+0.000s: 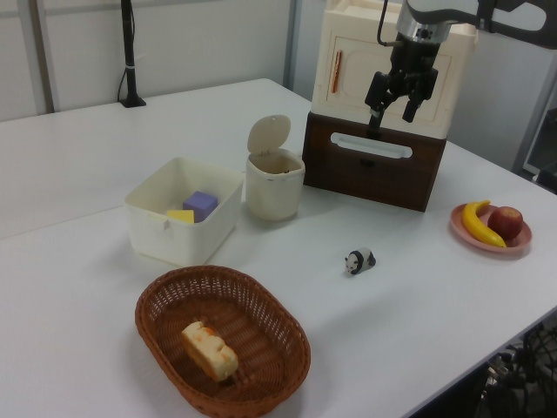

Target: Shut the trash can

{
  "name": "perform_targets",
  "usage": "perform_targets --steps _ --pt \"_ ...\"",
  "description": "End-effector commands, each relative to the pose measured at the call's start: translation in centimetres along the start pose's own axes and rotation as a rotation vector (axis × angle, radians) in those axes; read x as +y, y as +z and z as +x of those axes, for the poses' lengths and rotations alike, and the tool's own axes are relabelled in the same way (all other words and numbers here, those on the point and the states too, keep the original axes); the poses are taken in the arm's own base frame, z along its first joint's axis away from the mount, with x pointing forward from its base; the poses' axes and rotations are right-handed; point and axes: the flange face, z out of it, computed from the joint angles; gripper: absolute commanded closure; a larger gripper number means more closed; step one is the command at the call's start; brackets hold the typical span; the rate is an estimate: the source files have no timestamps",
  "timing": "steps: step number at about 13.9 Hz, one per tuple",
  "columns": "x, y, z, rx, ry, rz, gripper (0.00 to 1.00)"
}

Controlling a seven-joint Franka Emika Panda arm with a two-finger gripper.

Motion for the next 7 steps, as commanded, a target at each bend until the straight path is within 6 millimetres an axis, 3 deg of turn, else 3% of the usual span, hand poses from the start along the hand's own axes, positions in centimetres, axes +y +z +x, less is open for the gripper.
perform_targets --steps 1,7 --pt "-1.0 0.4 1.0 0.078 -0.031 0.024 1.00" --pt "-2.0 -0.2 3.1 0.233 0.010 0.064 1.00"
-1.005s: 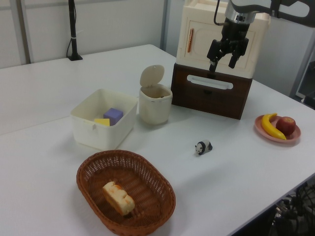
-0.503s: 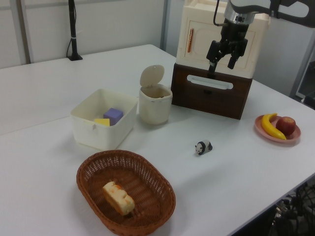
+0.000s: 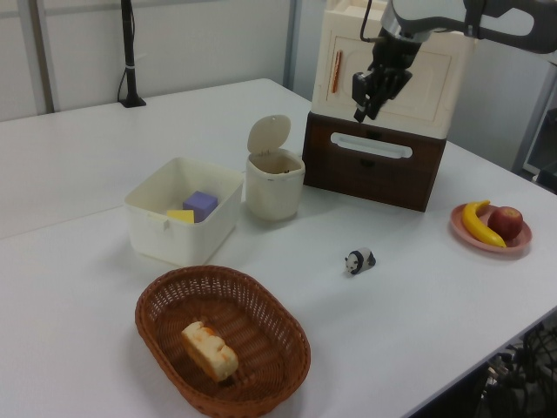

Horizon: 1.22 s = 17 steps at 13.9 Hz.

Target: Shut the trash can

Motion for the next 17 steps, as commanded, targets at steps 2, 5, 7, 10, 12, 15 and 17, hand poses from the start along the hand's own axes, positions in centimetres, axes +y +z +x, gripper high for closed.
perform_targets --steps 2,5,7,10,12,15,17 --pt "-0.3 -0.1 1.1 0.097 0.045 0.064 1.00" --pt "-0.2 1.0 3.7 0.204 0.057 0.072 1.00" --pt "0.1 2.0 5.6 0.251 0.059 0.063 1.00" --pt "0.4 3.5 8.1 0.331 0.061 0.049 1.00" --pt "0.8 4.6 9.1 0.368 0.067 0.039 1.00" --pt "1.5 6.6 10.7 0.467 0.075 0.019 1.00" --pt "1.8 8.6 12.3 0.523 0.075 0.005 1.00"
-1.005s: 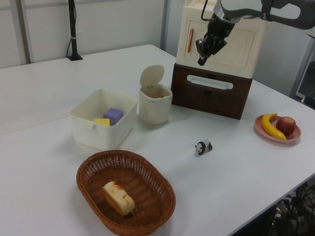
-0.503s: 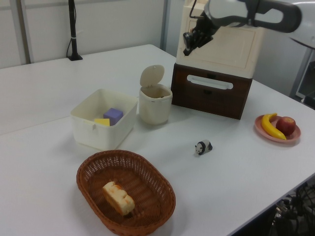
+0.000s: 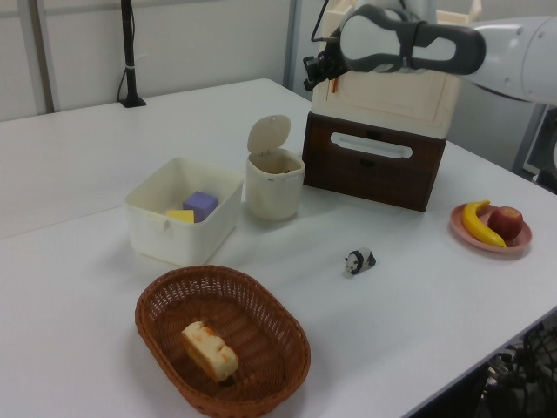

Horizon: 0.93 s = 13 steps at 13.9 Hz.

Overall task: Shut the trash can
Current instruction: 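Move the gripper above the trash can's open flip lid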

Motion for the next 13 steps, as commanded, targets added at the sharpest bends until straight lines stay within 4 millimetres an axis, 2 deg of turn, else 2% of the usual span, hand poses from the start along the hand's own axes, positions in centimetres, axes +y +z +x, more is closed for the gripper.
perform_targets --steps 1,8,13 --pt "0.3 2.8 1.1 0.087 0.016 -0.008 1.00" --pt "0.9 8.5 -0.4 0.176 -0.008 -0.042 1.00" --pt "0.7 9.0 -0.6 0.171 -0.018 -0.044 1.00"
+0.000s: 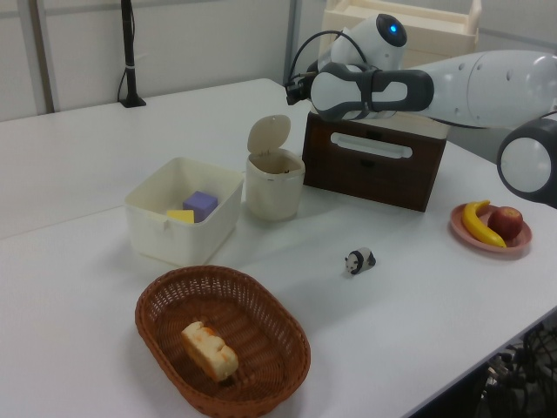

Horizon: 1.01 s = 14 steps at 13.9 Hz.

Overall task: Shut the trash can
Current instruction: 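Move the gripper above the trash can's open flip lid, then lower the gripper against the raised lid, pushing it forward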

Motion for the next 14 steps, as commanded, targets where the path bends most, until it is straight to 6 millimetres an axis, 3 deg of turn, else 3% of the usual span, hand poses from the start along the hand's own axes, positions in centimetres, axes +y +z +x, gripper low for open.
perform_targets --steps 1,14 --pt "-0.3 -0.2 0.6 0.021 -0.015 -0.005 1.00" --pt "-1.4 1.6 -0.9 -0.013 -0.072 -0.013 1.00"
